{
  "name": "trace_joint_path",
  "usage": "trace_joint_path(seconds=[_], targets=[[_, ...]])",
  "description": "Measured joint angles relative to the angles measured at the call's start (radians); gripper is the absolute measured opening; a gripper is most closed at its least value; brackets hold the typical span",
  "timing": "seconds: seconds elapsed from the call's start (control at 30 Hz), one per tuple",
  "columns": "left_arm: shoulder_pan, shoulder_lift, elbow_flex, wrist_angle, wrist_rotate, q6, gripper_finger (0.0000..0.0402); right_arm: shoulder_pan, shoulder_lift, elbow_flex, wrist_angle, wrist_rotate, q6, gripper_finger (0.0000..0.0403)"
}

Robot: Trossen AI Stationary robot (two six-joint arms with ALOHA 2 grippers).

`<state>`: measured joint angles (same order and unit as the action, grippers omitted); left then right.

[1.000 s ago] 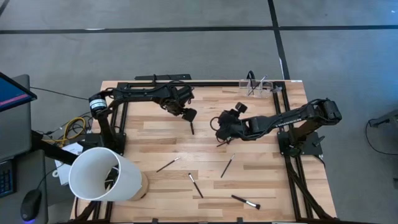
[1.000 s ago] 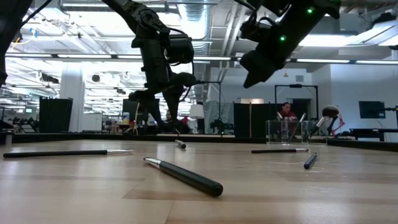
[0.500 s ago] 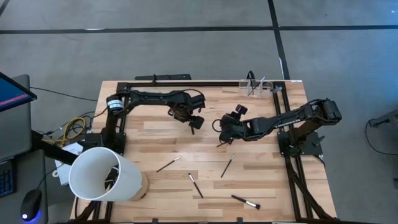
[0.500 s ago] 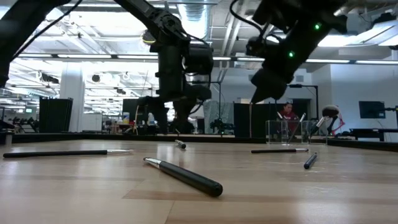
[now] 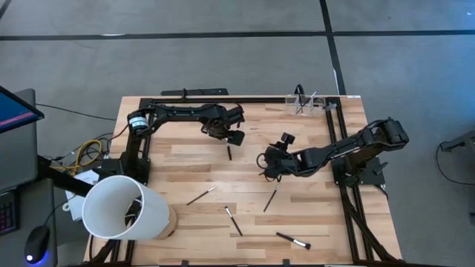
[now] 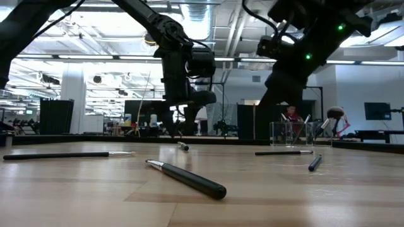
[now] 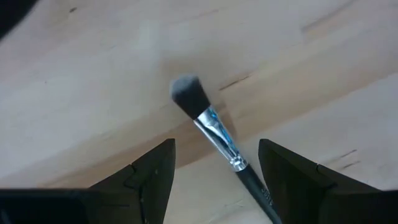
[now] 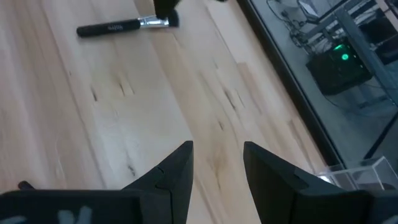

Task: Put items in baskets/containers
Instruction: Put the blush brush into the right section of the transparent organizer

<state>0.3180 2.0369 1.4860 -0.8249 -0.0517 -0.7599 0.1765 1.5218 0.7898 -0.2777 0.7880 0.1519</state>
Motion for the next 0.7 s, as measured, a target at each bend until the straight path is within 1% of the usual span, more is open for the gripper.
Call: trace_joint_path(seconds=[0.1, 0.27, 0.43, 0.63, 0.7], targets=[[0.004, 0.000, -0.008, 0.006, -0.003, 0.003, 0.0228, -0.002, -0.009, 0.002, 0.018, 0.004, -0.015, 0.0134], [0.010, 0.000, -0.053, 0.020, -0.022, 0.018, 0.0228, -0.012, -0.029, 0.002, 0.041, 0.001, -0.046, 0.0134], [0.010, -0.003, -0.091, 0.092, -0.023, 0.016, 0.0228, -0.022, -0.030, 0.002, 0.048, -0.001, -0.049, 0.0134], [0.010, -0.003, -0.096, 0.137, -0.022, 0.016, 0.0228, -0.022, -0.030, -0.009, 0.049, -0.003, -0.048, 0.0134], [0.012, -0.002, -0.096, 0.138, -0.006, 0.019, 0.0228, -0.022, -0.030, -0.014, 0.048, -0.003, -0.048, 0.0134]])
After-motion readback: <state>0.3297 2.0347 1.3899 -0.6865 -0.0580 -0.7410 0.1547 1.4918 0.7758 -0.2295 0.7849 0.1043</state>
